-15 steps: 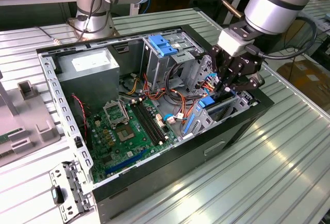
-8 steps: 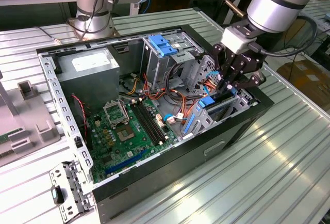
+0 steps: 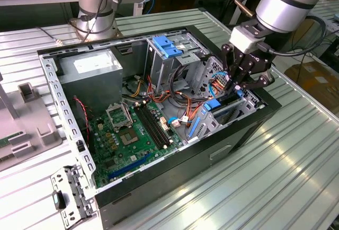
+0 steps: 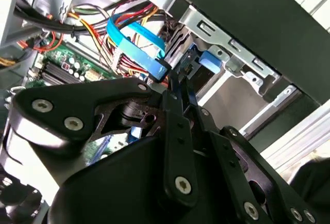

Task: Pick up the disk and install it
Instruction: 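Insert the first disk wire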

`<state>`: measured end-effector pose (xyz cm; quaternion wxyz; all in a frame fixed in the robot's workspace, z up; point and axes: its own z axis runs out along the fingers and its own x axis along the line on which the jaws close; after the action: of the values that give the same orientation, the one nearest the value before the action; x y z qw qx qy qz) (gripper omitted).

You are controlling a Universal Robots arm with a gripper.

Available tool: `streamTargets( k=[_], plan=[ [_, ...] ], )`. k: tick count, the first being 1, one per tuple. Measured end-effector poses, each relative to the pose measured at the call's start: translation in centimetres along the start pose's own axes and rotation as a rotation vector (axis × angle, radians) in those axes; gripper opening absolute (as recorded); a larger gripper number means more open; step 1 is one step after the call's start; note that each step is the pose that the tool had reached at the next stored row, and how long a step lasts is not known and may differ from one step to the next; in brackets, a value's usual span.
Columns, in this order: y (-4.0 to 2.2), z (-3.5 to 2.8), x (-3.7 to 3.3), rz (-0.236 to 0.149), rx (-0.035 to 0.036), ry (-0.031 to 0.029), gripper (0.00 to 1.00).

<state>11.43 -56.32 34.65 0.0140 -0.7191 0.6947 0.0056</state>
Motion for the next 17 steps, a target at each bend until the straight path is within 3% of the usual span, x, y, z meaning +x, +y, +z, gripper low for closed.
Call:
streamTargets(
  k=[2, 3, 17],
  plan=[
    [0.0, 0.06, 0.0, 0.042, 0.0011, 0.0004, 0.18],
    [0.0, 0.07, 0.01, 0.045, 0.0013, -0.0009, 0.18],
    [-0.15, -0.05, 0.54, 0.051, 0.0016, -0.0109, 0.18]
  ],
)
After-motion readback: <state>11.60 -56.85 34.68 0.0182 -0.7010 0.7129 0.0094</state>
